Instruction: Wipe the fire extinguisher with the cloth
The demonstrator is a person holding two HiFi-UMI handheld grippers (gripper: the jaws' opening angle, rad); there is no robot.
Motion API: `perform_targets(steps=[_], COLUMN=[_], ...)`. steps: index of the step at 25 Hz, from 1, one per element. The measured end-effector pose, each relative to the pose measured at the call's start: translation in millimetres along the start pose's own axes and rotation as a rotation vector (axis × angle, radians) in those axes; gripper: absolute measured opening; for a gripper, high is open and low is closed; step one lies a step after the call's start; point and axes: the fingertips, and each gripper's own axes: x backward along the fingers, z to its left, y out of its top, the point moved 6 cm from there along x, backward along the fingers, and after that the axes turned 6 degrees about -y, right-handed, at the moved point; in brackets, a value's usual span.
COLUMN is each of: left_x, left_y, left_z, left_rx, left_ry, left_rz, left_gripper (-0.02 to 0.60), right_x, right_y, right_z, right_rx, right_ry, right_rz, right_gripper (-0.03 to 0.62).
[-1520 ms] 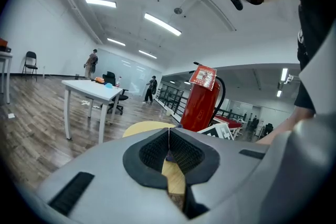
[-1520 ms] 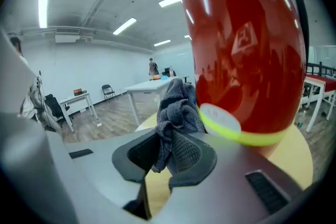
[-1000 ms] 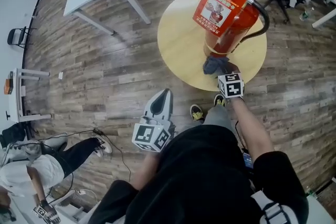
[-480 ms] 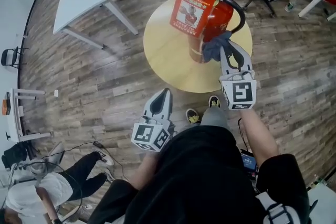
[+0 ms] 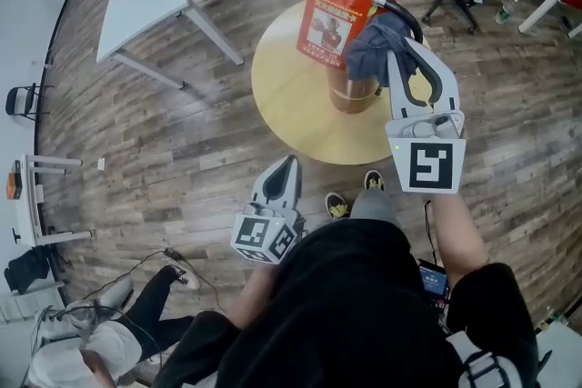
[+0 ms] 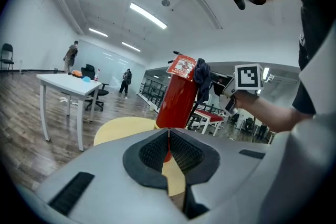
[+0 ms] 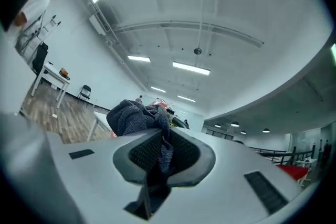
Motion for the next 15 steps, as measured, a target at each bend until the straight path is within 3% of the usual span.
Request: perform_targets(steps=[2,5,9,15], left_x=[0,1,5,19], left_y=[-2,-4,-1,-6], left_z=[-1,0,-3,8], left_rx=[0.002,0.002,0.002,0.016], left_ry=[0.002,0.011,0.024,0.074], left_rz=[-0.002,-0.002,-0.015,-0.013], left_gripper=[0.025,0.025,0.024,0.025], right_x=[3,3,-3,2], right_y=[2,0,-16,-105], right_z=[3,31,74,117], right_rx=[0.019,0.147,0.199,0.225], right_ry=[0.056,0.187,0.224,0.334], right_rz=[0.012,0.092,0.133,0.279], right_gripper=[0.055,0.054,0.054,0.054])
